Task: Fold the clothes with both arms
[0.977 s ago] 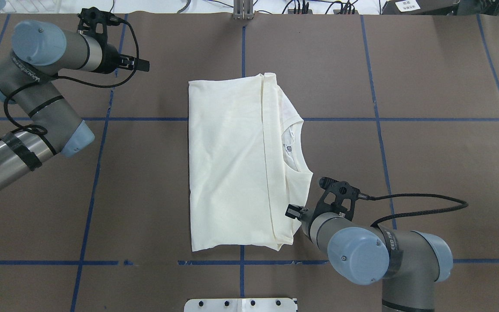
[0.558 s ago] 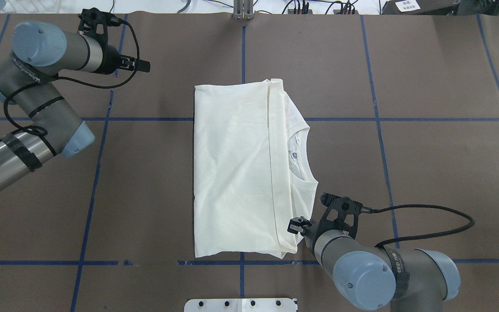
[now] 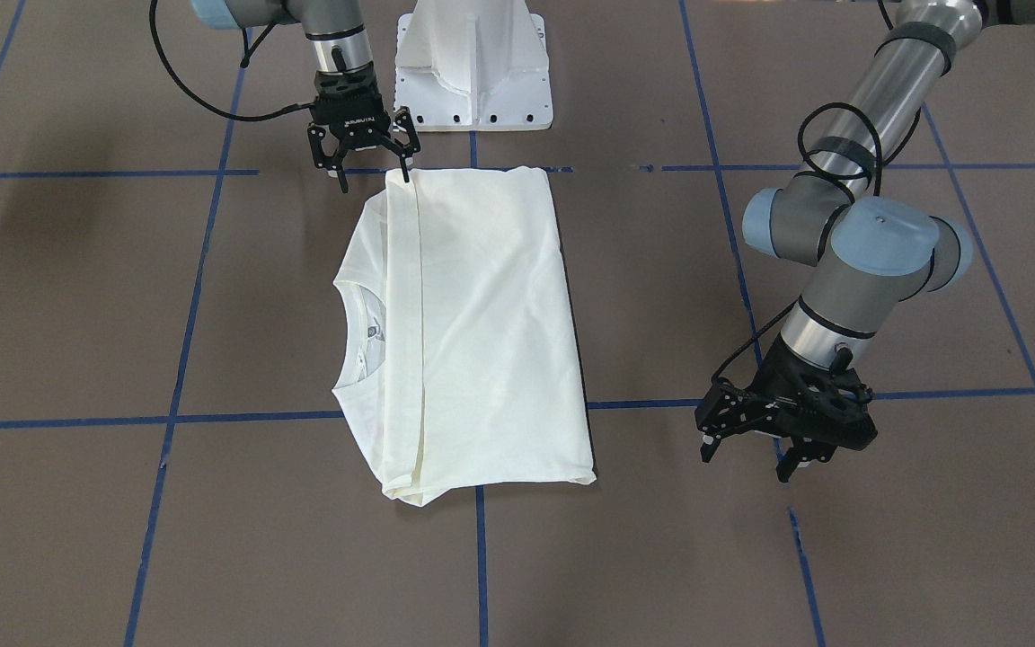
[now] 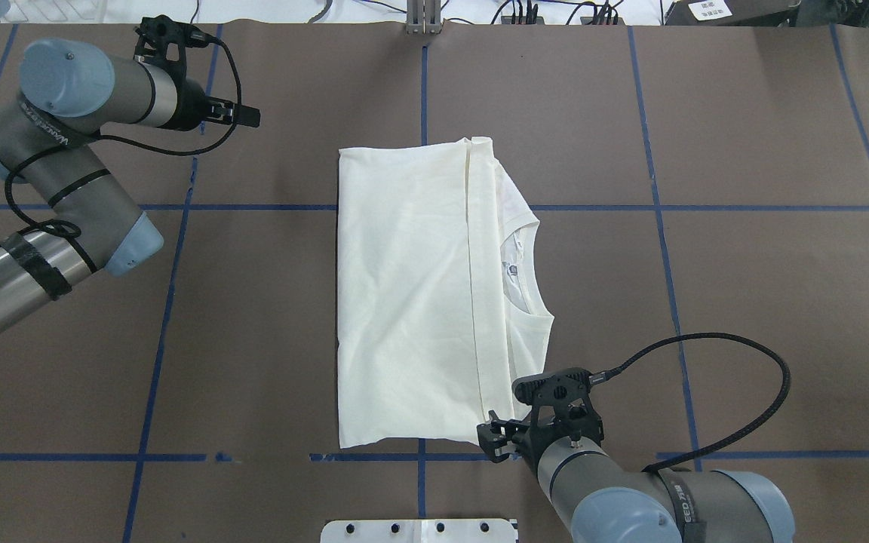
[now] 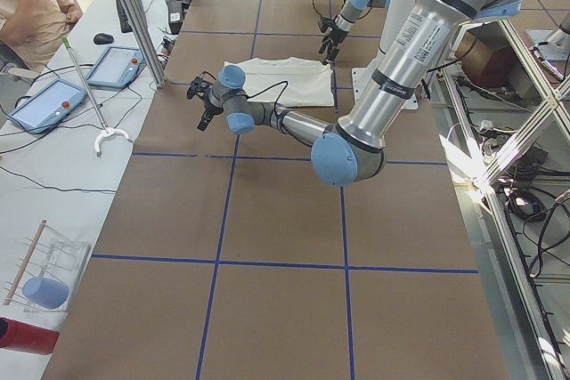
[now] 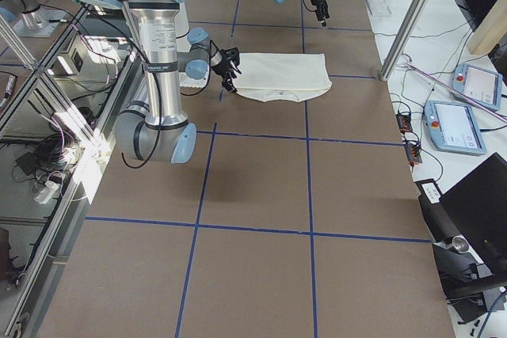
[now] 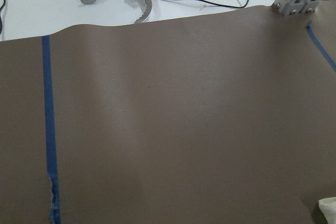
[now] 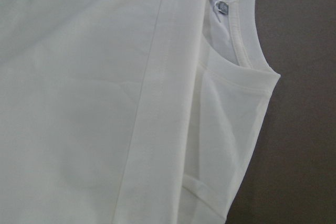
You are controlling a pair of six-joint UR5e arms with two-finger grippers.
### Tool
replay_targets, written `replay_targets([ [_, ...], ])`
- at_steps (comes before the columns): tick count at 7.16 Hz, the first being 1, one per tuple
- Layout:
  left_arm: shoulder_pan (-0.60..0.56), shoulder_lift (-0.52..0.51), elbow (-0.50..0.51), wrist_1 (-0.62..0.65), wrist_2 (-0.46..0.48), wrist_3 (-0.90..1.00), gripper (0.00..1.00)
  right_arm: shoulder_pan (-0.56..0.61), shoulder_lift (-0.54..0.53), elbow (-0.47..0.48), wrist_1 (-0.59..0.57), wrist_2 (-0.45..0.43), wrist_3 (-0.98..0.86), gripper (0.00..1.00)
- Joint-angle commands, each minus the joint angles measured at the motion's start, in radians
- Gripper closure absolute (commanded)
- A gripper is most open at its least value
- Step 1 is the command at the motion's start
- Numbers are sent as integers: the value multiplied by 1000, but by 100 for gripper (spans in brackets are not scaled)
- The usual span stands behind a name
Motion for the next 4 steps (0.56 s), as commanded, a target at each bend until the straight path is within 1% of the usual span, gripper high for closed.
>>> replay_targets([
  [1,0,0,0,0,0,0,0,-53,0,-3,0,-67,-110,0],
  [2,0,0,0,2,0,0,0,-67,3,-19,1,-111,-110,3],
  [3,2,0,0,0,0,0,0,-68,8,-20,1,-115,-113,45],
  [4,2,0,0,2,0,0,0,-68,18,-25,3,-119,-153,61],
])
